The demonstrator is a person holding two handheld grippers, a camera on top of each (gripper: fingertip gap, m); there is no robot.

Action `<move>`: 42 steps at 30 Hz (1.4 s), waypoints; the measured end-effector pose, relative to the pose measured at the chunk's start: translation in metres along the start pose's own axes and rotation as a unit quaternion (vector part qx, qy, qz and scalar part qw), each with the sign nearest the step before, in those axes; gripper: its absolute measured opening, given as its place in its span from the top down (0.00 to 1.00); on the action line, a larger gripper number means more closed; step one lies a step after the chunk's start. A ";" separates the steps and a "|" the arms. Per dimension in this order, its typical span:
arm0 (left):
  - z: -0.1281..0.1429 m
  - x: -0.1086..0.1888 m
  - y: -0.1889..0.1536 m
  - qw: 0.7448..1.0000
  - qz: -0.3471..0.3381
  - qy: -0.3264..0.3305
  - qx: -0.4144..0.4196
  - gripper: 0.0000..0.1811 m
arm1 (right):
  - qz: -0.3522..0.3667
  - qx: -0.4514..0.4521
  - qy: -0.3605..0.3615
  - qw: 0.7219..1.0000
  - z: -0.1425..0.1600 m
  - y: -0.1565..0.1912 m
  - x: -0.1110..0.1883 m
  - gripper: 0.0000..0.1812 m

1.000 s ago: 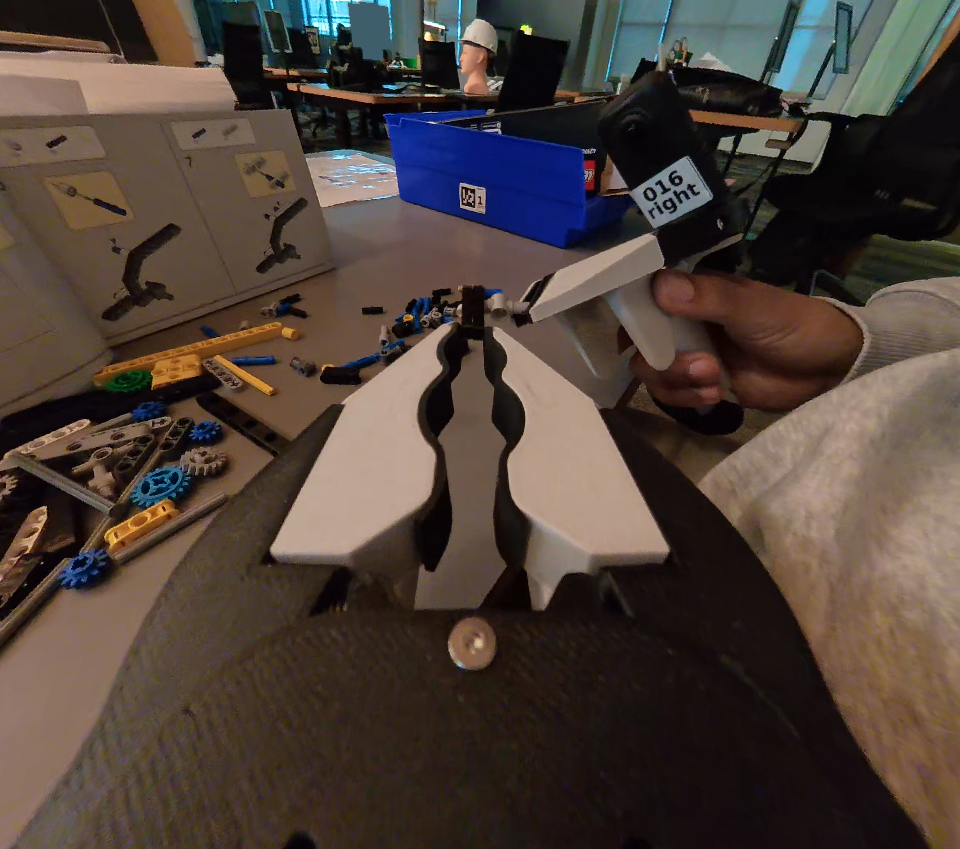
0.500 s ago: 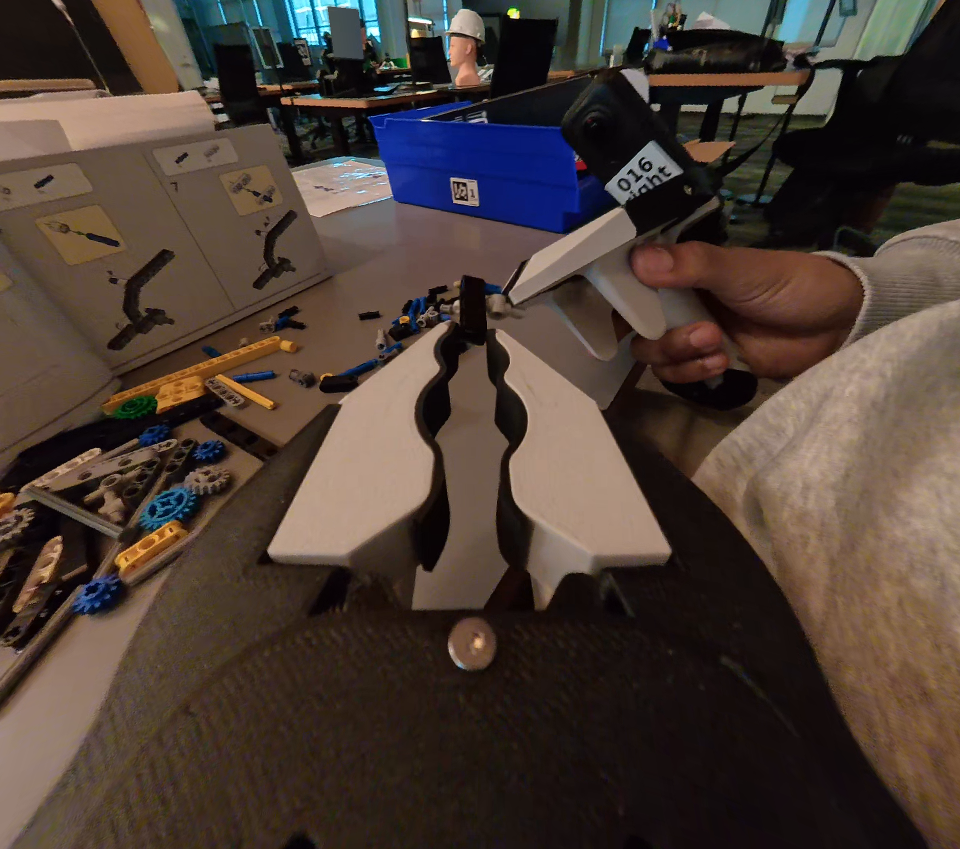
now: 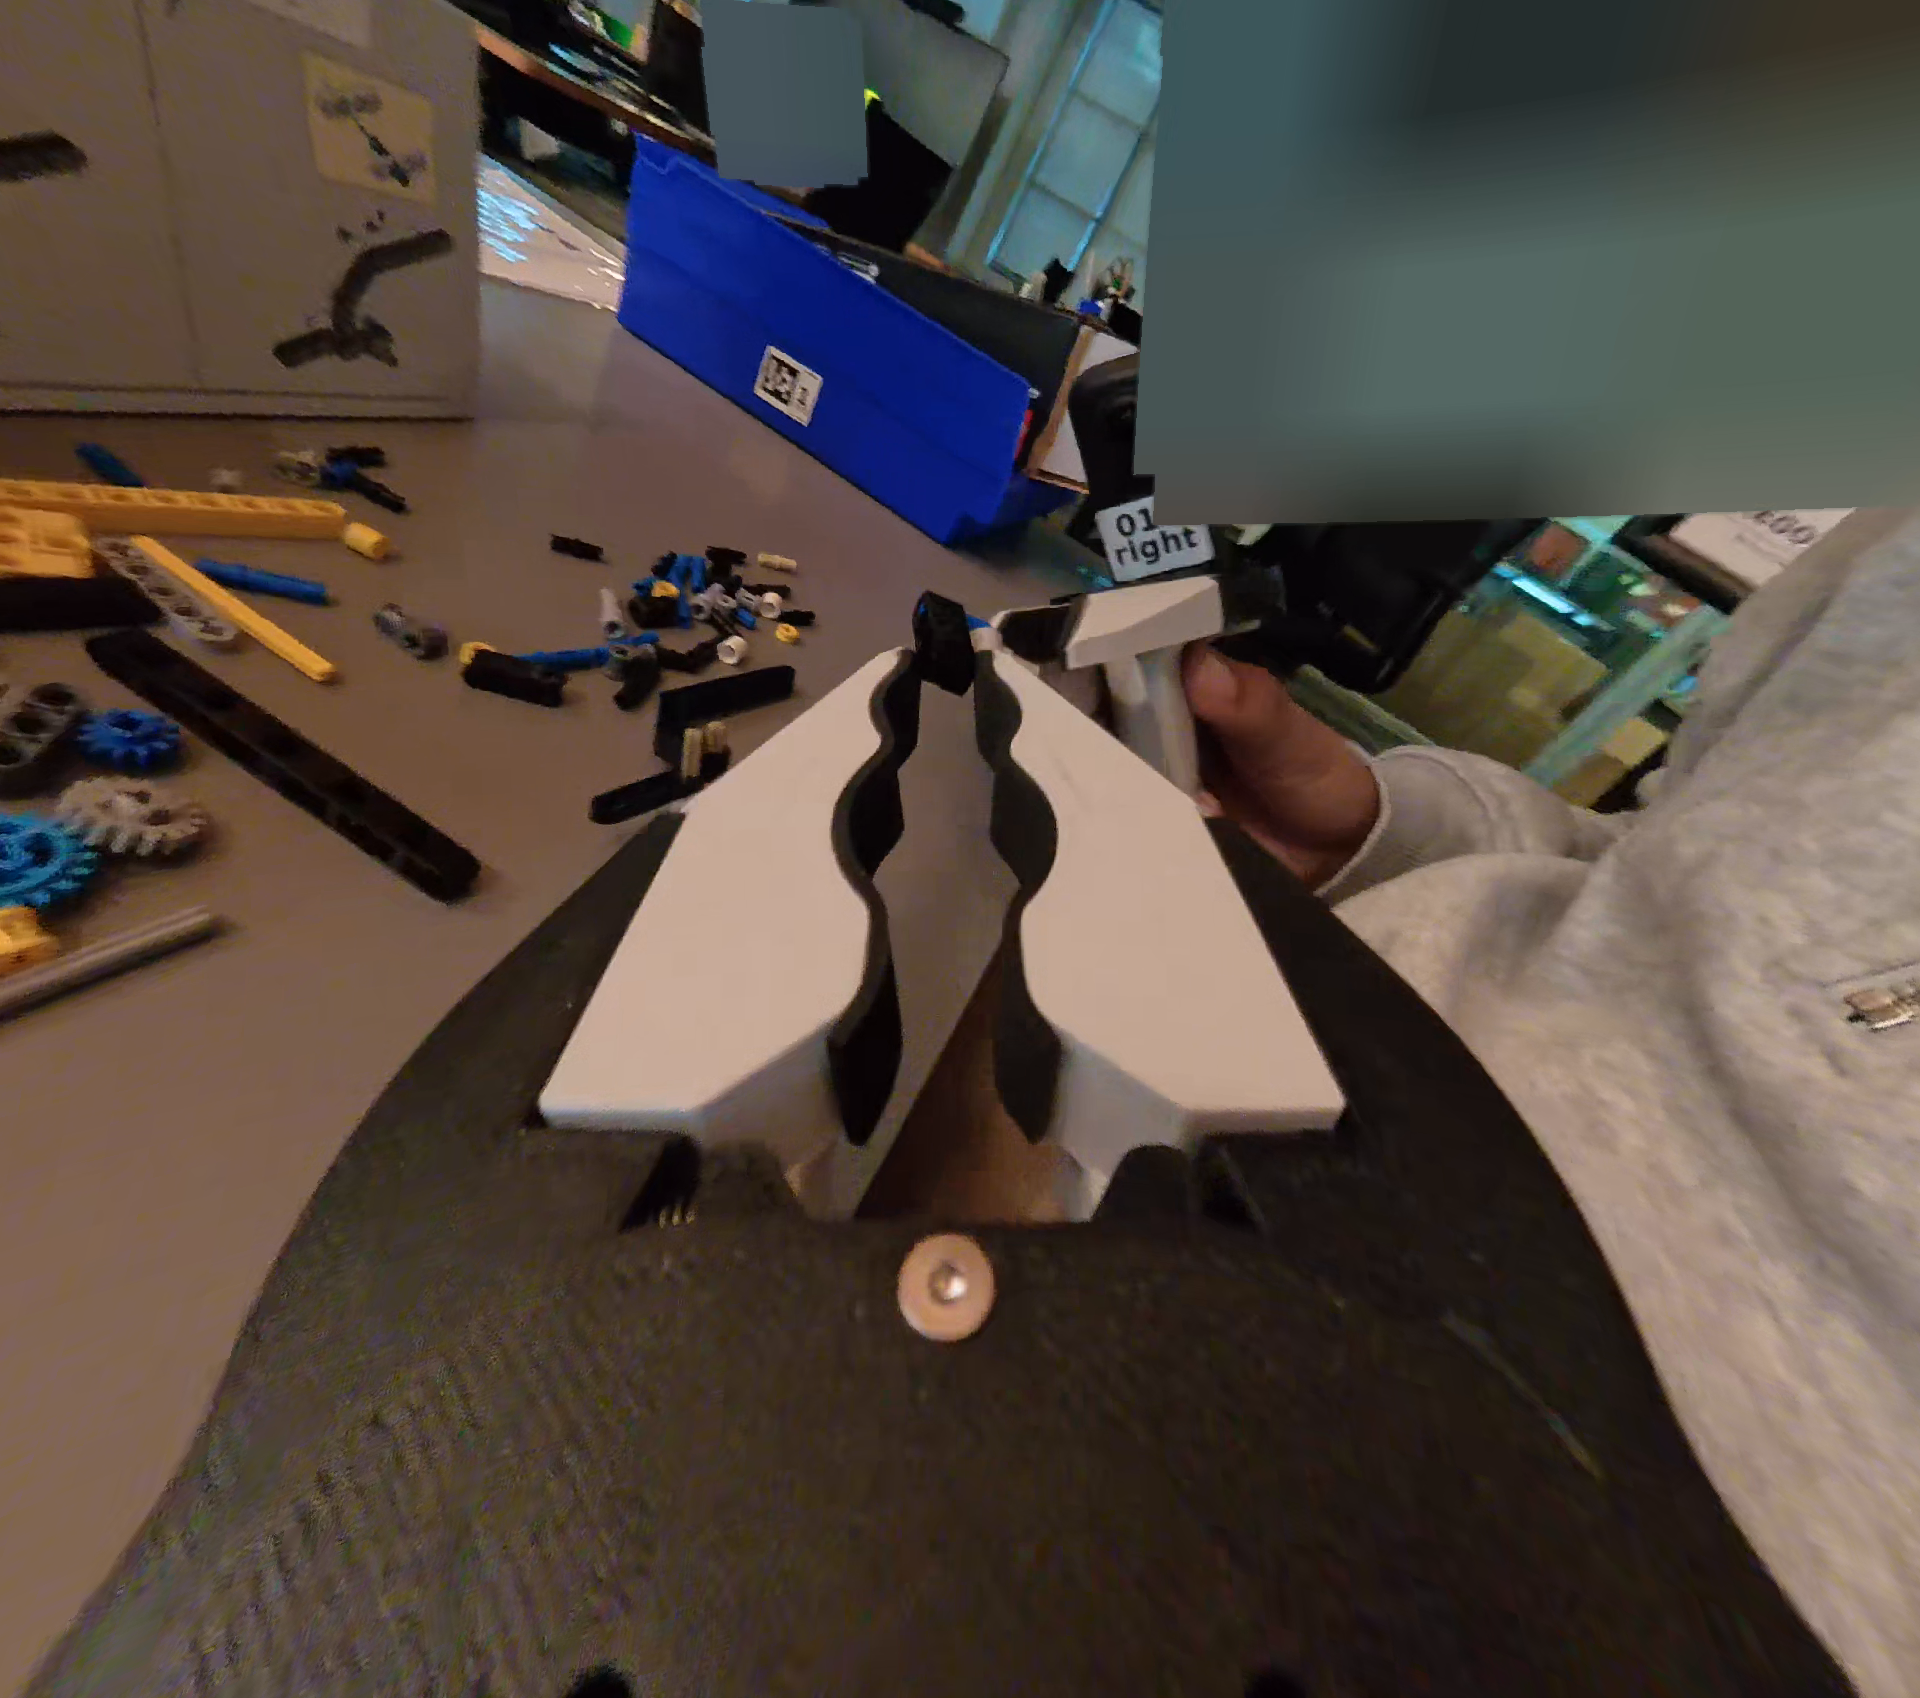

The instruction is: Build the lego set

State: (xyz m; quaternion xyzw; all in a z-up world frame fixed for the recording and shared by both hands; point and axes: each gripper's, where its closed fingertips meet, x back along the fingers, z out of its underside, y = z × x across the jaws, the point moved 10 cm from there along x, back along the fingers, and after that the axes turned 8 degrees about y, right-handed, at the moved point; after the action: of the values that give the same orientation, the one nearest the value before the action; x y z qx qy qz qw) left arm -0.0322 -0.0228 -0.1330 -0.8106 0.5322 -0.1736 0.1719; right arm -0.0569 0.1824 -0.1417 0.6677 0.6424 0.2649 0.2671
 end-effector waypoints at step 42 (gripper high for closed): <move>0.001 -0.003 -0.022 0.976 0.209 0.033 0.053 0.97 | -0.039 0.212 0.129 0.968 0.002 0.037 -0.013 0.98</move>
State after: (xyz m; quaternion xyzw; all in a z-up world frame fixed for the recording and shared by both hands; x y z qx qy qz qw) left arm -0.0149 -0.0117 -0.1233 -0.6650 0.6854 -0.1888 0.2290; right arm -0.0298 0.1684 -0.1176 0.6442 0.7381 0.1955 0.0443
